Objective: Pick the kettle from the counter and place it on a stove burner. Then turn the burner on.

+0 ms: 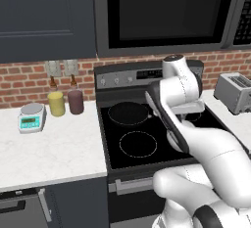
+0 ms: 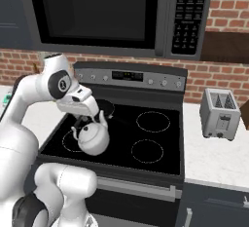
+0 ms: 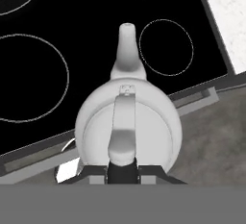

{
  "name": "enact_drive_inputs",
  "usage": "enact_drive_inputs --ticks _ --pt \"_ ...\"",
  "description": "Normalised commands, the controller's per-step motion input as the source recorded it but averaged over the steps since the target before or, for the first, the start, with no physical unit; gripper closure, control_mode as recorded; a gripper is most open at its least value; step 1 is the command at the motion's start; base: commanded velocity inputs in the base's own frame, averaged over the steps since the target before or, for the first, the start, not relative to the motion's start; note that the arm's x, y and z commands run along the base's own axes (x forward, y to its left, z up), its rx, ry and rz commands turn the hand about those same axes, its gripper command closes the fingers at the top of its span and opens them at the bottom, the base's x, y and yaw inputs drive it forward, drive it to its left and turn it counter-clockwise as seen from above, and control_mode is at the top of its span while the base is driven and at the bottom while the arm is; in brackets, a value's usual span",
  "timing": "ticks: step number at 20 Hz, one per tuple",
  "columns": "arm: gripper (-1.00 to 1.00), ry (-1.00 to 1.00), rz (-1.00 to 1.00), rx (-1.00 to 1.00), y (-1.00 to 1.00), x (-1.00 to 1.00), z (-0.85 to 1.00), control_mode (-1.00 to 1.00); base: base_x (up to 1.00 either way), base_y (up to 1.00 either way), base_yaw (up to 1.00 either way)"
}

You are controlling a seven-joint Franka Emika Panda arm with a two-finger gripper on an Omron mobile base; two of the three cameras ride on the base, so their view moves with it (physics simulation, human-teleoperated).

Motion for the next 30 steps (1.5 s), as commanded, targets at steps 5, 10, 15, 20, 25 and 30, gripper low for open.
enact_drive_inputs --ticks 5,10,15,20,25,30 --pt "1.00 0.01 0.09 0.00 -0.47 0.17 0.00 -1.00 0.00 0.00 0.00" --pt "1.00 0.00 0.06 0.00 -0.40 0.18 0.00 -1.00 0.00 0.00 0.00" --pt "1.00 0.00 0.04 0.00 -0.34 0.28 0.00 -1.00 0.00 0.00 0.00" --pt "1.00 0.00 0.04 0.00 -0.25 0.34 0.00 -1.00 0.00 0.00 0.00" --pt "1.00 0.00 0.06 0.00 -0.27 0.12 0.00 -1.00 0.00 0.00 0.00" --pt "1.00 0.01 0.06 0.00 -0.32 0.24 -0.07 -1.00 0.00 0.00 0.00"
